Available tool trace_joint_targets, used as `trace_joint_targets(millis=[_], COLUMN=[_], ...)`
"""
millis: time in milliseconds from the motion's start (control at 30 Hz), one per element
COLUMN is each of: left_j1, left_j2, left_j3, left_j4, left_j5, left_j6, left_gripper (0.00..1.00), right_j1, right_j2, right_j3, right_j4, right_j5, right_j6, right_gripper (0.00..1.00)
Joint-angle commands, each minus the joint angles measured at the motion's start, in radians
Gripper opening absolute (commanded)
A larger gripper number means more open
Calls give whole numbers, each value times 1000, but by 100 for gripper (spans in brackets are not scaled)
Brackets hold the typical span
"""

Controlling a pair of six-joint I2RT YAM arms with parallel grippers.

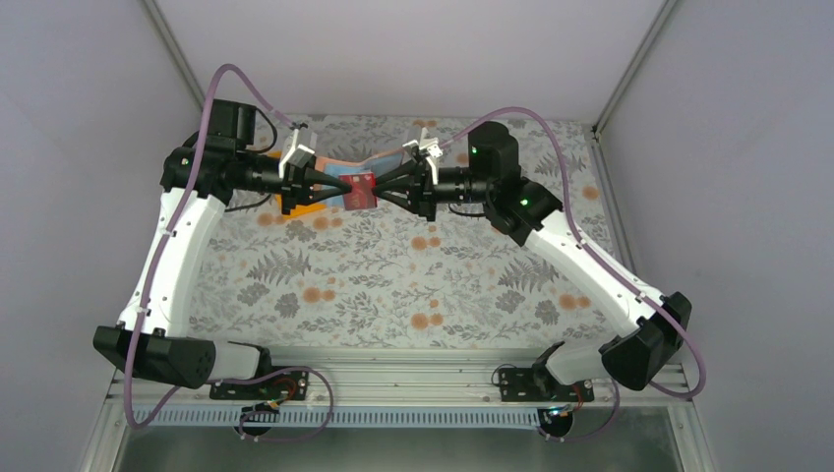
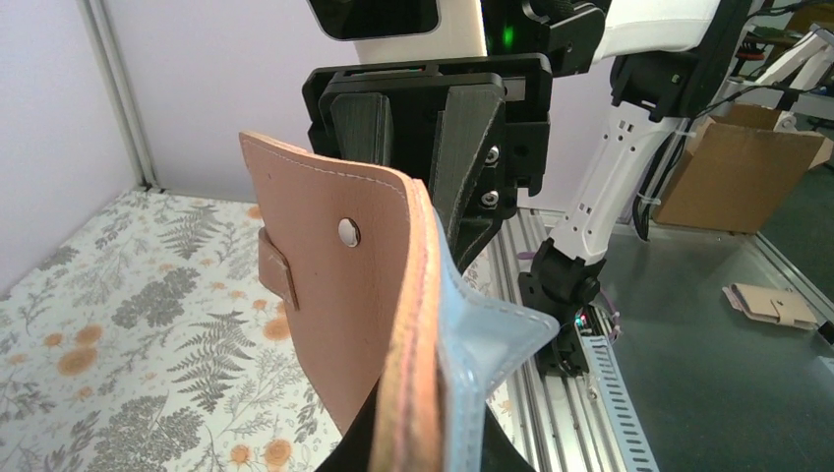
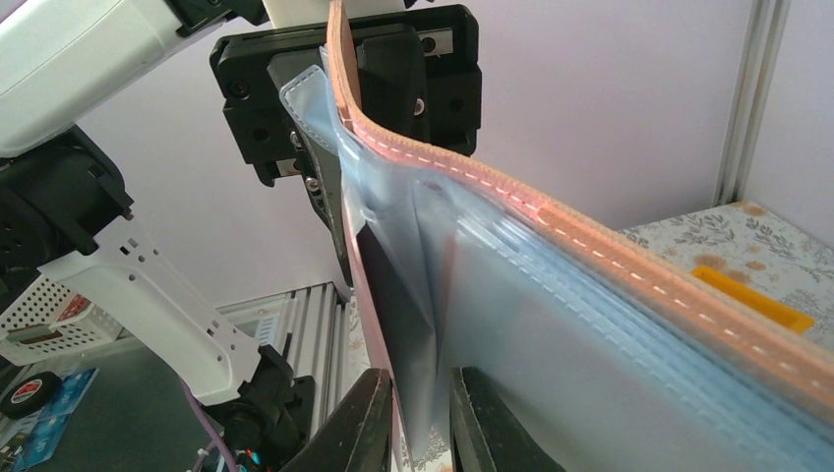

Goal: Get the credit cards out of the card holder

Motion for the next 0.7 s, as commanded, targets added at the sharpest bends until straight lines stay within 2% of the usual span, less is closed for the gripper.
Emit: trace_joint_targets(millis=[0,200,300,367,600,667], left_j1=[-5,-5,-6,-5,-5,-5], left_j2=[-10,-6,-7,-8,-12,-12], left_j3=[0,1,0,0,-9,-16], left_j4=[-2,-8,-9,-12,-9,1], left_j5=[68,83,84,84,77,68], left_j6=[38,45,47,50,53,37], left_gripper=[2,2,2,3,3,10], right_j1=[-5,4,13,14,4,2], right_j2=[11,45,61,62,9,0], right_j3=[12,30,46,47,-1,-6], right_j4=[-6,20,30,40,47,40], right_j5=[36,-1,-40,-94,-91,-82], right_j6=[-11,10,5,-1,-13,-11], right_gripper=[19,20,14,5,4,4])
